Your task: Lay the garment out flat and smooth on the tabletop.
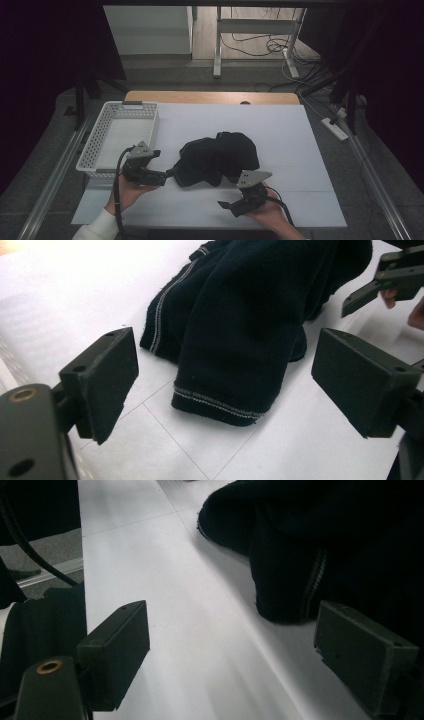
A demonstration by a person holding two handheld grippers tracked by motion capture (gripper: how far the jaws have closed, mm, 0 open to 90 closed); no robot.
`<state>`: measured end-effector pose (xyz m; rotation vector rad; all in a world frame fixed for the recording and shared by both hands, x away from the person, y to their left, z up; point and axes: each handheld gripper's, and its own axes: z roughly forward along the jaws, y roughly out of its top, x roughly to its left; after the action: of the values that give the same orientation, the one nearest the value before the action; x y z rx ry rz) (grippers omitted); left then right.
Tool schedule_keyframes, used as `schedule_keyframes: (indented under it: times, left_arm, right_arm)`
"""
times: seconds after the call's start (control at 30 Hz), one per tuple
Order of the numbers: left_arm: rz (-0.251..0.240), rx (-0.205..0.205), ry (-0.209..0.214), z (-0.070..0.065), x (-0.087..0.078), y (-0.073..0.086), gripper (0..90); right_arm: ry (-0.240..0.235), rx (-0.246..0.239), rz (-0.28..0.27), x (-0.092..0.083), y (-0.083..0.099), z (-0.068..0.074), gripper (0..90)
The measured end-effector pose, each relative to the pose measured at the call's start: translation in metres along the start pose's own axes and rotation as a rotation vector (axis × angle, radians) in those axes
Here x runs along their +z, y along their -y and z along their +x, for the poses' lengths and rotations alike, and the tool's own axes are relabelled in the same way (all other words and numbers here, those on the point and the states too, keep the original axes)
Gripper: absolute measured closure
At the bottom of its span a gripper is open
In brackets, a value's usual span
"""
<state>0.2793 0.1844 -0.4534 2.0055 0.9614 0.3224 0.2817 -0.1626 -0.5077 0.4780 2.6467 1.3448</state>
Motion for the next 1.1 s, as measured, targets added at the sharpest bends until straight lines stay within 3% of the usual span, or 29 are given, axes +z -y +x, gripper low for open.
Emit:
schedule_keyframes:
  times: [0.13,0.27,0.63,0.77,1.1]
  left_arm:
    - [0.000,-0.001,0.000,0.000,0.000,0.000,12.3]
    - [0.002,0.002,0.000,0.000,0.000,0.000,12.3]
    - [0.005,0.006,-0.003,0.000,0.000,0.000,12.4]
    - [0.003,0.005,-0.004,0.000,0.000,0.000,12.4]
    - [0.000,0.000,0.005,0.001,-0.001,0.000,12.4]
  right_arm:
    - [-0.025,0.015,-0.013,0.008,-0.006,0.000,14.4]
    - [-0.020,0.007,-0.011,0.014,-0.011,0.001,14.5]
    - [0.015,0.019,0.025,0.028,-0.013,-0.005,14.5]
    - [0.018,0.054,0.027,0.032,-0.015,-0.010,14.5]
    - [0.069,0.035,0.079,0.047,-0.018,-0.016,19.6]
